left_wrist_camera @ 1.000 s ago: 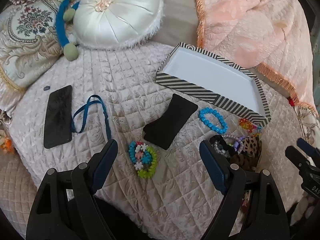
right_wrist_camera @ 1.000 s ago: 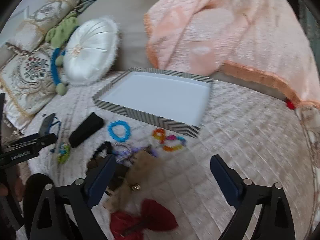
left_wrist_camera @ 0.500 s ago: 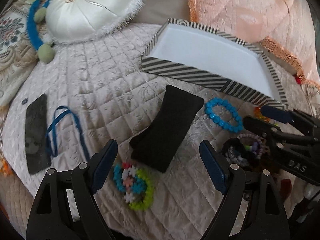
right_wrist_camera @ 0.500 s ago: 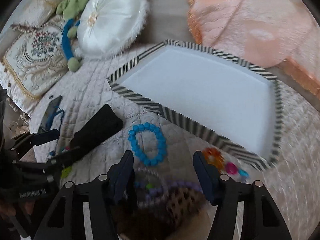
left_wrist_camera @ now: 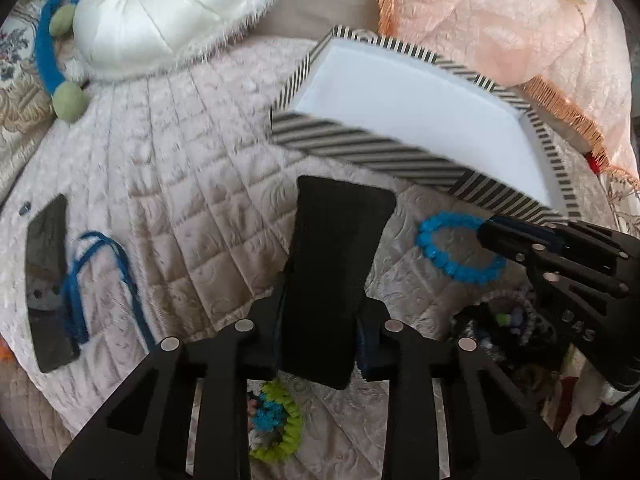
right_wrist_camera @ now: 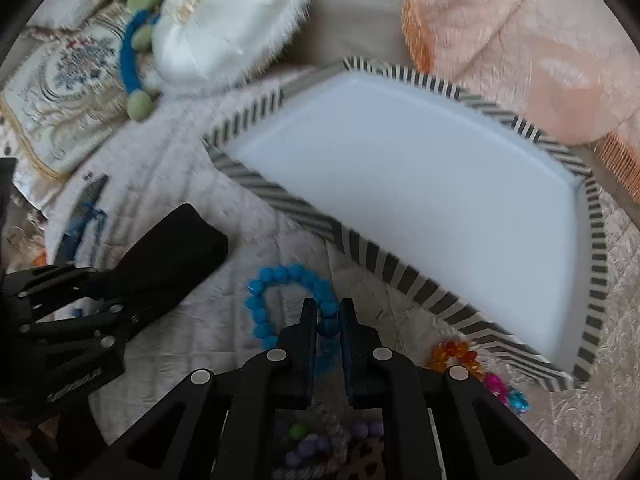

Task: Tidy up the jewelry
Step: 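Grasp the black glasses case with left tool while right tool grasps blue bead bracelet, then lower case and bracelet into the striped tray and open both tools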

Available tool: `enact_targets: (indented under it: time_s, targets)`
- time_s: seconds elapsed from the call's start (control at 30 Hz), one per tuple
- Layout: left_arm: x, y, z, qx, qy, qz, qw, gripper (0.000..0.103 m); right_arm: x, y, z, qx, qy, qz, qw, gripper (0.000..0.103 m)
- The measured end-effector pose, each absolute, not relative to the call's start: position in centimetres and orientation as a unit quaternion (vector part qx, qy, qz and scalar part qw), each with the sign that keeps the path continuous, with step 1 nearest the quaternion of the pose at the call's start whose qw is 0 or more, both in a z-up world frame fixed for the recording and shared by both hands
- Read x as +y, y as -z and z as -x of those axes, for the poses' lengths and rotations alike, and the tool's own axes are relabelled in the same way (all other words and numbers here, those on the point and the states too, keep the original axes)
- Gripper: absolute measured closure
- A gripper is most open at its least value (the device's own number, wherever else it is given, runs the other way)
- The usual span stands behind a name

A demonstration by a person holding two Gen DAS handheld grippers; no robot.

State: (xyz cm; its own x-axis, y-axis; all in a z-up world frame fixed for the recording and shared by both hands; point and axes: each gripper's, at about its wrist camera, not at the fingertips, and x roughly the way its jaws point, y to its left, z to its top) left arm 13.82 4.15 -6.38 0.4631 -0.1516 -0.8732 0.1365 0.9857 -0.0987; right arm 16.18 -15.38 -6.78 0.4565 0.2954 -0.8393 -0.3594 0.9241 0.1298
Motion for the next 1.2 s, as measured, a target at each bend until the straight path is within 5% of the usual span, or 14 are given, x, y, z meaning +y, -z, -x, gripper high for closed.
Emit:
enact_targets:
  time_s: [0.53, 1.03, 1.1, 1.13, 1.2]
  targets:
    - [1.1, -0.3, -19.7, 0.474, 0.108, 0.046, 0.873, 0.078, -18.8, -1.5, -18.4, 0.416, -0.180, -0.010, 0.891, 0.093]
    - [-1.8, 6.0, -26.8, 0.531, 0.070, 0.010, 0.844, 0.077, -21.5, 6.5, -24.5, 0.504, -0.155, -0.096, 0.844, 0.092]
    - [-1.8, 6.2, -26.3, 0.534, 0.070, 0.009, 0.843, 0.073, -21.9, 7.3, -24.3, 0.512, -0.153, -0.097, 0.840, 0.083]
    - [-1.9, 6.3, -26.0, 0.534, 0.069, 0.007, 0.842, 0.072, -22.1, 7.5, -24.1, 0.513, -0.152, -0.097, 0.839, 0.068]
    - [-2.0, 6.4, -25.3, 0.535, 0.070, -0.003, 0.842, 0.068, -22.1, 7.5, -23.3, 0.514, -0.160, -0.097, 0.837, 0.064]
